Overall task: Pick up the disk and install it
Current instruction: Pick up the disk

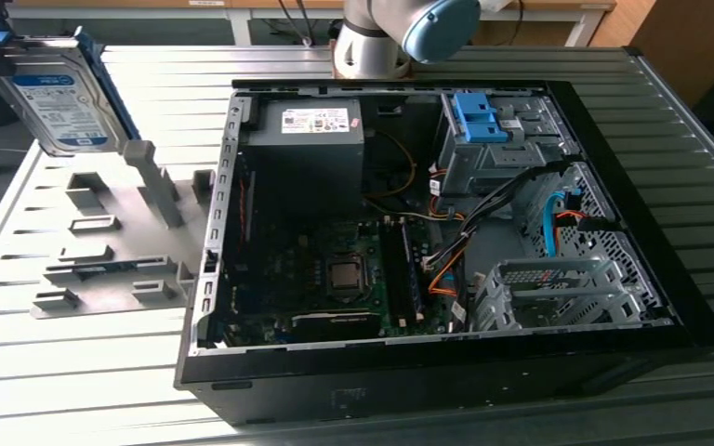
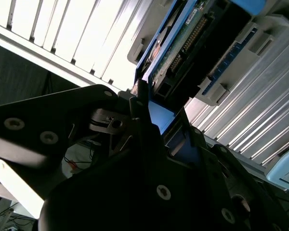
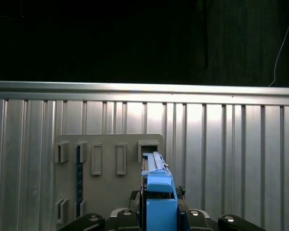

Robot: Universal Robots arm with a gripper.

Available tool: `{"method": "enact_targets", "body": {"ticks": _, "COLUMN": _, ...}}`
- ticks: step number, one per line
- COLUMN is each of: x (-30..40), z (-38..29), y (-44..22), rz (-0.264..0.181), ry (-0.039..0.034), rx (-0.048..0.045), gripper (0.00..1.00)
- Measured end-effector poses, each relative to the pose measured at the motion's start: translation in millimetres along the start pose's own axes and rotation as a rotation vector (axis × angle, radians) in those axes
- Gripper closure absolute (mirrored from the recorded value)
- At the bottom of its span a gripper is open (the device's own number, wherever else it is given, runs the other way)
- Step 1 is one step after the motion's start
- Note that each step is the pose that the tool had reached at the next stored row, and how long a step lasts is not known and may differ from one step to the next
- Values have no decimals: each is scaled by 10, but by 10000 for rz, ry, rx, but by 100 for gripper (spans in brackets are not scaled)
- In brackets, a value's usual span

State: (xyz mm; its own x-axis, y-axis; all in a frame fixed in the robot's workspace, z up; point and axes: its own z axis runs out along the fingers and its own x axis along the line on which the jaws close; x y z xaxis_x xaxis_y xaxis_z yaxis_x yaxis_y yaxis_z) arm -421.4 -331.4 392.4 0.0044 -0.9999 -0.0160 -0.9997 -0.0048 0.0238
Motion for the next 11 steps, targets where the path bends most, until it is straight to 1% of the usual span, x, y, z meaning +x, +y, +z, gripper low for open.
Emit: {"method": "enact_targets", "body": {"ticks": 11, "x": -5, "z": -46, "y": 1, "rz": 0, "ry": 2, "rx": -1, "gripper": 64}}
